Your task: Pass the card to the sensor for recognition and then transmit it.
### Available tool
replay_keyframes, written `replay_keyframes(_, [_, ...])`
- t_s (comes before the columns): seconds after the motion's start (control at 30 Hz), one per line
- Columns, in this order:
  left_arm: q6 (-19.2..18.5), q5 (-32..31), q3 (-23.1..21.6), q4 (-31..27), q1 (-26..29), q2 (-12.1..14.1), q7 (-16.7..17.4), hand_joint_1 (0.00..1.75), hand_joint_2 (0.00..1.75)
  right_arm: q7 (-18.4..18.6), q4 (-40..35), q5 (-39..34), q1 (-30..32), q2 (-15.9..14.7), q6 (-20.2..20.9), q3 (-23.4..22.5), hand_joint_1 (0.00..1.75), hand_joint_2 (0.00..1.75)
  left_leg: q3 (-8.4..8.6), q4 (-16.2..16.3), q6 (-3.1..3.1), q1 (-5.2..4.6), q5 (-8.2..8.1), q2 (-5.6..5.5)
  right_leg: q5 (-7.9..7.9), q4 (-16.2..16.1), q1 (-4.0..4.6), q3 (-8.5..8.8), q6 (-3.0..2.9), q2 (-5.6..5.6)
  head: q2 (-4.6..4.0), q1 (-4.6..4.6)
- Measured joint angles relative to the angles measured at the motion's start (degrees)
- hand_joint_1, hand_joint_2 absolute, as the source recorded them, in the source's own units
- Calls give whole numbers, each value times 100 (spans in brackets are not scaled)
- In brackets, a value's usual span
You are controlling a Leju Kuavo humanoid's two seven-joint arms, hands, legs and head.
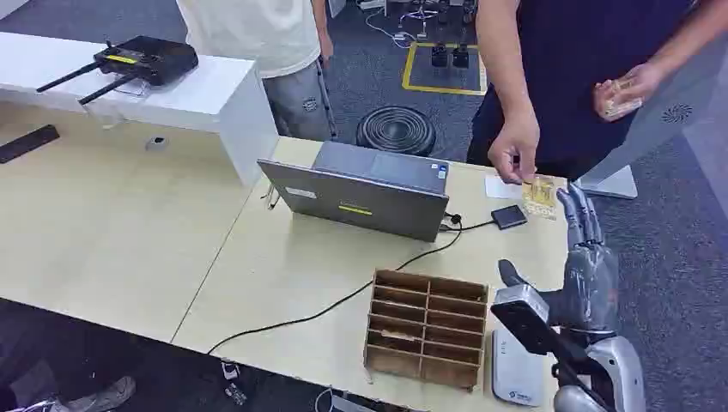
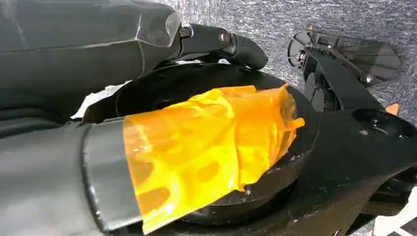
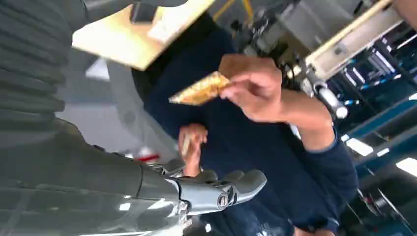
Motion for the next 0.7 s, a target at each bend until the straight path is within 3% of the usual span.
replay_keyframes(0.3, [-7,-85,-223,0,-25,18,57,0,0,277,443,1024,-410,0,-424,85,0,175,0,0,0,0,1,-1,1,0,0,0,-1,-1,0,0])
replay_keyframes(0.63, [59,-133,-391,-116,-54,107,122,0,0,452,1103,1451,-850,7,-590,170,0,175,-1,0,-3,1,4,-4,2,1,0,0,-2,-3,0,0])
replay_keyframes(0.67, [70,-133,-404,-122,-54,111,125,0,0,459,1150,1455,-884,9,-605,175,7,175,-1,0,-3,1,4,-4,2,1,0,0,-2,-3,0,0])
replay_keyframes(0.7, [74,-133,-417,-127,-54,116,125,0,0,466,1196,1457,-914,22,-627,177,112,175,-1,0,-3,1,4,-4,2,1,0,0,-2,-2,0,2])
